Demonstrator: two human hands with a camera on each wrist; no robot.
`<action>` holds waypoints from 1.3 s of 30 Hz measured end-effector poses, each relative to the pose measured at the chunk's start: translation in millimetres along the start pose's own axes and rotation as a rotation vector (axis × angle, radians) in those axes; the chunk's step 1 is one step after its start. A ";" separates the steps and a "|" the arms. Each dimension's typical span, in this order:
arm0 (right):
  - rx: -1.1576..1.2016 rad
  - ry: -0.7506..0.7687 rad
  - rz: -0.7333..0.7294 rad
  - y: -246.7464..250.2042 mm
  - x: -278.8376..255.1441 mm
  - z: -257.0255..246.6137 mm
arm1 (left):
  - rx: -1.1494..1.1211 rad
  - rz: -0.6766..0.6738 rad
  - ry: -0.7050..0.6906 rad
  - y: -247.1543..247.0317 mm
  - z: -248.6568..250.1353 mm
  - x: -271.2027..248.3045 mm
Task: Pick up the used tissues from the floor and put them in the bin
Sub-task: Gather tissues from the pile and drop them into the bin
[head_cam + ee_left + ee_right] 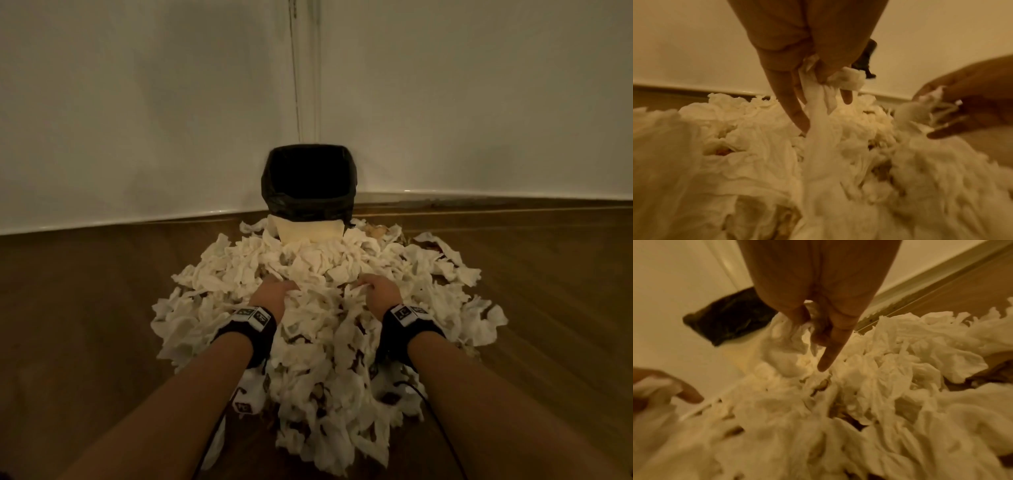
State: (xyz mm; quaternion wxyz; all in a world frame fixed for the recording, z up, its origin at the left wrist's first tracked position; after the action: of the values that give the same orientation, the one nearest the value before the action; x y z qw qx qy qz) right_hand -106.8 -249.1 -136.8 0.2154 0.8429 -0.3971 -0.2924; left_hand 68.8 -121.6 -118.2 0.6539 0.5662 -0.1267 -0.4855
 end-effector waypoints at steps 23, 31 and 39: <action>0.768 0.135 0.121 114.3 -109.5 -180.3 | -0.420 0.409 -0.107 195.2 54.2 -121.3; 0.838 0.178 0.177 155.2 -146.2 -218.7 | -0.680 0.491 -0.204 230.3 77.7 -152.5; 0.729 0.298 0.050 141.3 -148.7 -237.0 | -0.672 0.328 -0.101 217.1 101.8 -135.9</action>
State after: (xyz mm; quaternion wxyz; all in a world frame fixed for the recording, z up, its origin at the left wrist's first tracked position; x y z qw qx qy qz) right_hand -102.6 -183.4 169.6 -0.0355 0.8874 -0.4597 -0.0011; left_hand 35.2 -103.2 154.7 0.8651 0.2679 -0.0813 -0.4162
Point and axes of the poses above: each hand's wrist, its own x-axis towards the middle knuckle, its own y-axis out of the back of the hand, z = x × y, the point moved 7 cm from there along x, towards the middle knuckle, and after that the axes turned 4 degrees about y, right-handed, at the moved point
